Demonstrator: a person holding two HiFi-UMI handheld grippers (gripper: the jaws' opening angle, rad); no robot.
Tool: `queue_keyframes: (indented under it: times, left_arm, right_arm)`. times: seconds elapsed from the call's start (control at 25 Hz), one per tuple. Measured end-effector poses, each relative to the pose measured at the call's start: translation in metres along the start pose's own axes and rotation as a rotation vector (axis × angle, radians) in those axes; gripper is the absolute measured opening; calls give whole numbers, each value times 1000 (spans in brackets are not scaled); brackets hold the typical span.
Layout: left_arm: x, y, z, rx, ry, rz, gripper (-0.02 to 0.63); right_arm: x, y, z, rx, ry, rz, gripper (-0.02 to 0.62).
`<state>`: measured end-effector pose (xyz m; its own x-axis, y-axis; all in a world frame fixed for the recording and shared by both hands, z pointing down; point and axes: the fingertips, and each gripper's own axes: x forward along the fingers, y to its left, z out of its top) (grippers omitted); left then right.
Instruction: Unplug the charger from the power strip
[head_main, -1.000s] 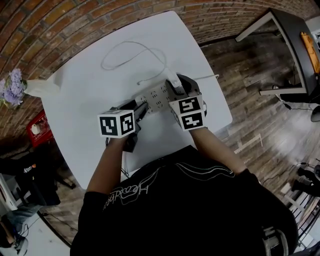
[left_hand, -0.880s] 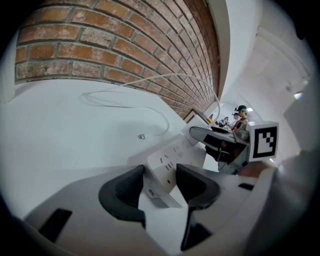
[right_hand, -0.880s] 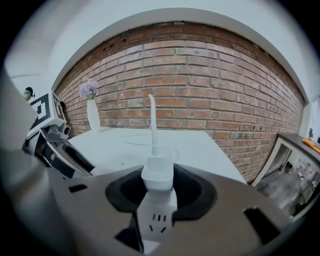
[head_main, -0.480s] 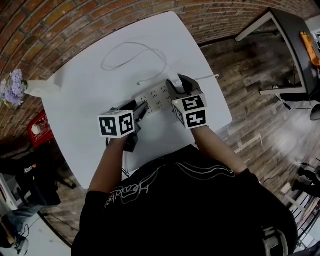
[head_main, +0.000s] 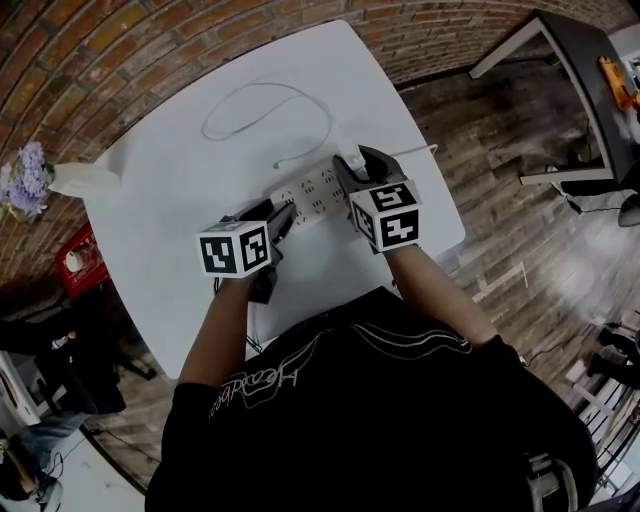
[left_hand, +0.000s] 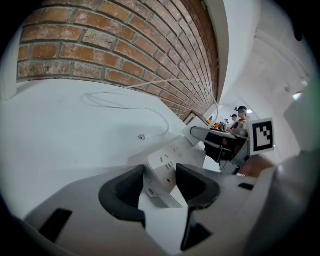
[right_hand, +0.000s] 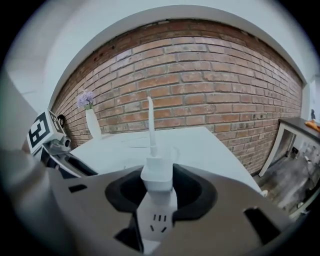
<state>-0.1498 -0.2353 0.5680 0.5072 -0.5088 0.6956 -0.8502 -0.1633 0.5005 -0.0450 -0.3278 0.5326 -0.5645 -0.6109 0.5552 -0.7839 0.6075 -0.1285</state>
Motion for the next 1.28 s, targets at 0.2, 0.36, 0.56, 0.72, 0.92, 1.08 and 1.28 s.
queue_keyframes:
  times: [0.2, 0.36, 0.56, 0.72, 0.92, 1.08, 1.28]
  left_arm:
    - [1, -1, 0, 0, 9, 9, 204]
    - [0, -1, 0, 6, 6, 10, 204]
    - [0, -2, 0, 11, 2, 15, 204]
    - [0, -1, 1, 9, 8, 17, 204]
    - [0, -1, 0, 8, 10, 16, 202]
    - [0, -1, 0, 11, 10, 19, 201]
    - [0, -2, 1, 15, 9, 23, 201]
  right_arm:
    - [-3, 8, 3, -121, 11, -38, 120]
    - [-2, 3, 1, -52, 1, -9, 120]
    - [-3, 0, 0, 8, 2, 8, 121]
    - [-5, 8, 4, -116, 14, -24, 120]
    - [-4, -1, 0, 8, 10, 5, 121]
    - [-7, 3, 3, -56, 15, -20, 121]
    - [-8, 3, 2, -62, 11, -12, 121]
